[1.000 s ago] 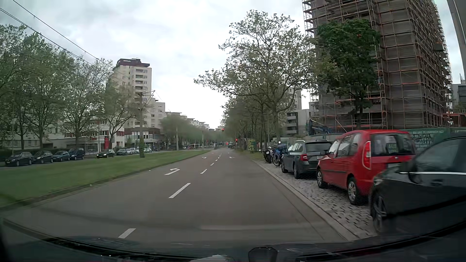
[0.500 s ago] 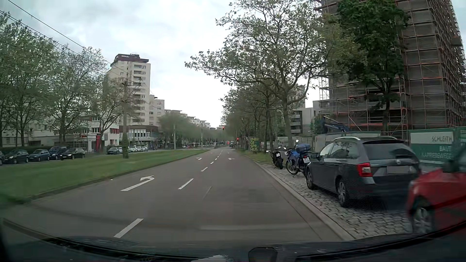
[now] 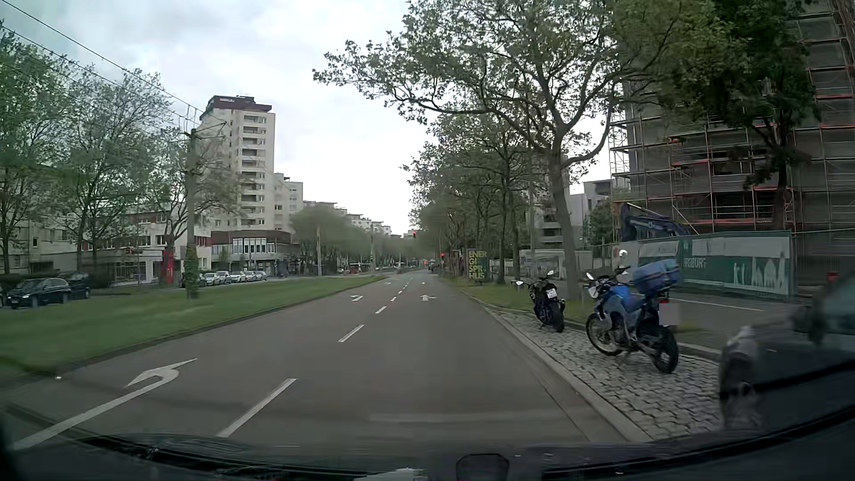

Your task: Follow the waypoints while adhering to traffic rules and regulations

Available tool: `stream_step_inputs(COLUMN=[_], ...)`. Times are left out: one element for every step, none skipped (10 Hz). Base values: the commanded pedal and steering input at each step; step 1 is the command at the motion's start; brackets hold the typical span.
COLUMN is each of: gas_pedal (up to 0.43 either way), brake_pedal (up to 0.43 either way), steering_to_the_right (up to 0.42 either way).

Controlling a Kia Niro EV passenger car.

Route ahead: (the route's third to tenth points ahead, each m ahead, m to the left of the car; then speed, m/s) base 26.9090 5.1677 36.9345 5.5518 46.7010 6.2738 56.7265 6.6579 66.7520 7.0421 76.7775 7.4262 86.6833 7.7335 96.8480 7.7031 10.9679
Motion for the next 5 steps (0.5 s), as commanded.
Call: stream_step_inputs(gas_pedal=[0.028,0.028,0.028,0.028,0.028], brake_pedal=[0.000,0.000,0.000,0.000,0.000], steering_to_the_right=[-0.011,-0.010,-0.009,-0.009,-0.009])
